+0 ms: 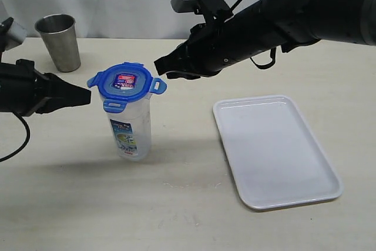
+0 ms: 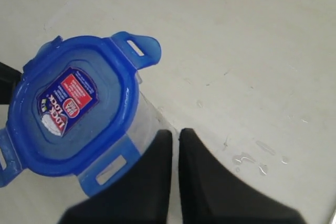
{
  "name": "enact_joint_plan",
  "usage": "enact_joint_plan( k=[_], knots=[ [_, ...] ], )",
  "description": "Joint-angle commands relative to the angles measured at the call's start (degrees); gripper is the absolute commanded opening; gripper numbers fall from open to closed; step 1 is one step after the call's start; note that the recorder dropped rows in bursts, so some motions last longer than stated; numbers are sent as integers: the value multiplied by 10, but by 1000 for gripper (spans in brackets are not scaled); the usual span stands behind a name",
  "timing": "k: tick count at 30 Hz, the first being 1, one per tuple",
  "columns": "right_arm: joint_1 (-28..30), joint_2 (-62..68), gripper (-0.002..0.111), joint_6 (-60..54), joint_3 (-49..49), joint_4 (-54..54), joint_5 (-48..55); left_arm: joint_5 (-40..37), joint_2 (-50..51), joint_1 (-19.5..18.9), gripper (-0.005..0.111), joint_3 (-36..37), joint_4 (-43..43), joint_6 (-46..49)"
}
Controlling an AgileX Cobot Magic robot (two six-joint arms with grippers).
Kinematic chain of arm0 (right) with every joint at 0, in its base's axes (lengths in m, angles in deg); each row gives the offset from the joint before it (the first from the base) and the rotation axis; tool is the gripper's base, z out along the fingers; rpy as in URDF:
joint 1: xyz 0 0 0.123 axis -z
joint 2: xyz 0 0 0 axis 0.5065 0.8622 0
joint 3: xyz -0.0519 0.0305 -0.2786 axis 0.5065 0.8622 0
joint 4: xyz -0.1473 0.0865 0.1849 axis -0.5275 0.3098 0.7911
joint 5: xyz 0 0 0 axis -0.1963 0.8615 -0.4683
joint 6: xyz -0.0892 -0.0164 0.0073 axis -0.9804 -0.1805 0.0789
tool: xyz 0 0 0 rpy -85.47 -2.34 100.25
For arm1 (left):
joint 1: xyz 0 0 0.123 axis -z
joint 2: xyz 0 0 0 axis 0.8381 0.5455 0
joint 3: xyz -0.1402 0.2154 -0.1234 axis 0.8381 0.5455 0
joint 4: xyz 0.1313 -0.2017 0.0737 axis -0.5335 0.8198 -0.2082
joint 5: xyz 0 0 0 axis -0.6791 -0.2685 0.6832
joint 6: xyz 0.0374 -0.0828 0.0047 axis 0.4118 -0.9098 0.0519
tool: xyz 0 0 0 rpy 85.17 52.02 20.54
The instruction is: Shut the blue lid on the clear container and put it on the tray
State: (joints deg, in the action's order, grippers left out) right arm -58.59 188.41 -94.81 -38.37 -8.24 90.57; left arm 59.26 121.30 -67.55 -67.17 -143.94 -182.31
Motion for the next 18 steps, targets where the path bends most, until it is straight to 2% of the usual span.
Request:
enact_joint_plan(
  k=[1,10,18],
  knots=[
    [-10,3,5,-6,-3,-2,-8,3,-4,3,0,6,-1,-1],
    [-33,3,5,-3,-3,-9,-21,-29,-4,30,0,6,29,19],
    [-32,-5,5,70,-3,-94,-7,-61,-3,30,0,6,23,19]
  ],
)
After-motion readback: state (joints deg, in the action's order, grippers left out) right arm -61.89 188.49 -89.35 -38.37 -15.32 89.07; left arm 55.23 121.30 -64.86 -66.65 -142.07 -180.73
